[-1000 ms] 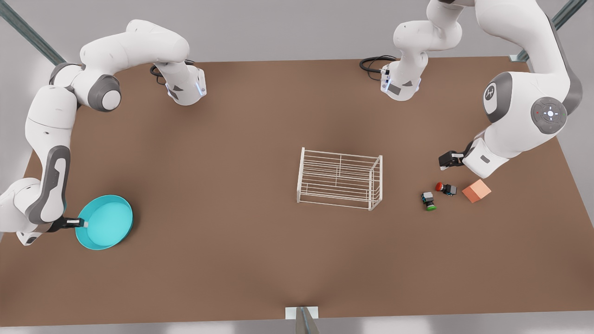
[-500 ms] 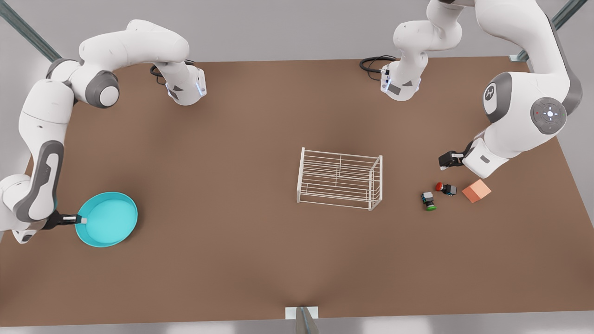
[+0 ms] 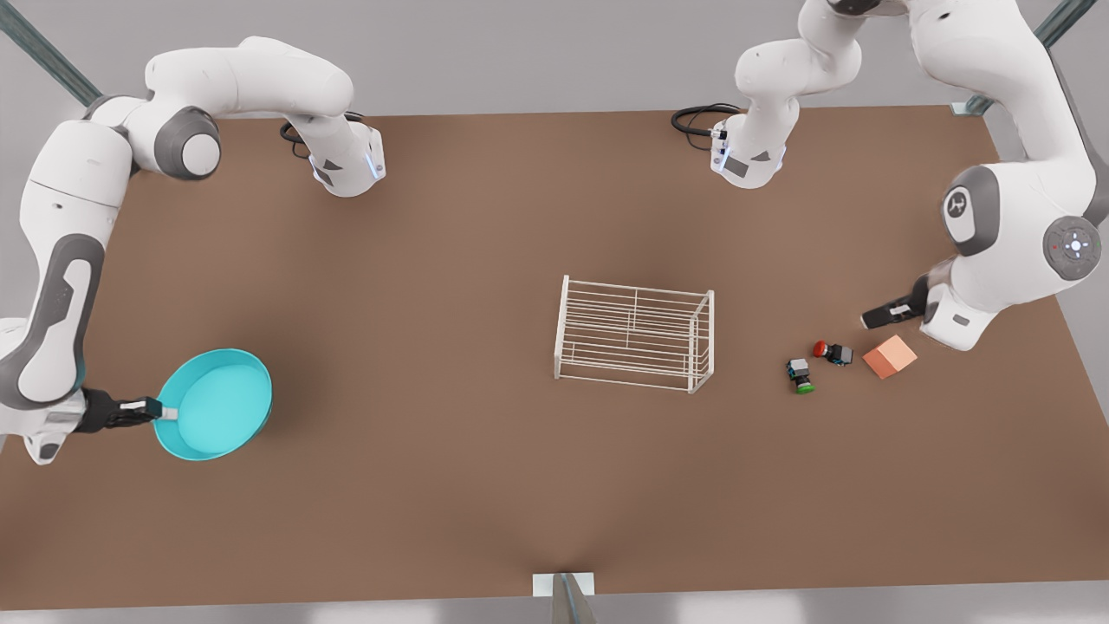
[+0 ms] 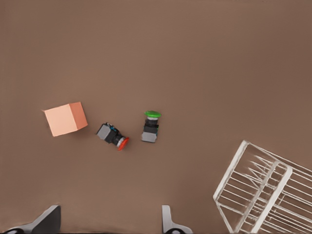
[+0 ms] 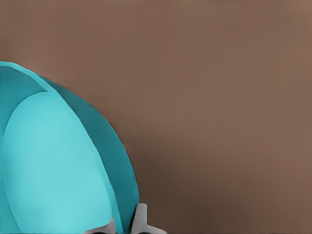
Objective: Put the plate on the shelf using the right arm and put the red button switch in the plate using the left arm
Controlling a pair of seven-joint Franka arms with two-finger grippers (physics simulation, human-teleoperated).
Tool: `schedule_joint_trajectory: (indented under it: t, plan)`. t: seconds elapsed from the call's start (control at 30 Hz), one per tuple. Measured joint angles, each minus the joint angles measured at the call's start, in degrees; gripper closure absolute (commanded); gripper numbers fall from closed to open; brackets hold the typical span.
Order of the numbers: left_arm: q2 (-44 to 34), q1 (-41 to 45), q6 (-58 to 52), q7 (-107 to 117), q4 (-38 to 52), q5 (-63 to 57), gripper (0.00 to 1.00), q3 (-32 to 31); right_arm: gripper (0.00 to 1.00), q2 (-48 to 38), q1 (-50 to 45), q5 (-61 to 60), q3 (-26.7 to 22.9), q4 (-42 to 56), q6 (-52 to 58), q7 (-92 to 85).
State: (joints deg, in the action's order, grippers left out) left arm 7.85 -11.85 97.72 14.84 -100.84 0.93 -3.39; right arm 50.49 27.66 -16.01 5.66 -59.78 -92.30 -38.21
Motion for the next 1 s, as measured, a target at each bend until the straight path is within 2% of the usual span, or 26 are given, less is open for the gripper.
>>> schedule_joint_trajectory:
  t: [0.03, 0.1, 0.13, 0.23, 0.37, 0.6, 1.0]
  plan:
    - [-1.45, -3.45, 2.38, 2.34, -6.18, 0.49, 0.00, 1.10, 0.83, -0.81, -1.08, -0.11, 0.37, 0.00, 0.62, -0.04]
    - [-0.16, -8.77, 7.91, 6.66, -11.79, 1.23, 0.00, 2.37, 0.82, -2.21, -3.84, -0.29, 0.55, 0.00, 1.58, 0.03]
    - [1.38, -8.65, 10.72, 9.08, -12.69, 1.45, 0.00, 2.30, 0.82, -2.89, -5.33, -0.36, 0.57, 0.00, 1.96, 0.16]
    - [6.85, -0.80, 19.44, 16.47, -14.04, 1.83, 0.00, 2.05, 0.82, -4.90, -9.57, -0.49, 0.92, 0.00, 3.08, 1.21]
    - [6.67, 0.60, 32.04, 24.95, -23.96, 2.21, 0.00, 2.59, 0.83, -7.25, -15.85, -0.56, 0.97, -0.08, 4.33, 4.10]
    - [8.79, 0.15, 45.00, 36.90, -25.49, 2.40, 0.00, 3.92, 0.83, -9.35, -27.48, -0.57, 0.65, -0.09, 5.30, 12.33]
    - [15.26, 0.26, 54.79, 50.25, -26.28, 1.78, 0.00, 4.09, 0.83, -10.27, -45.31, -3.57, 1.30, -0.53, 3.80, 30.55]
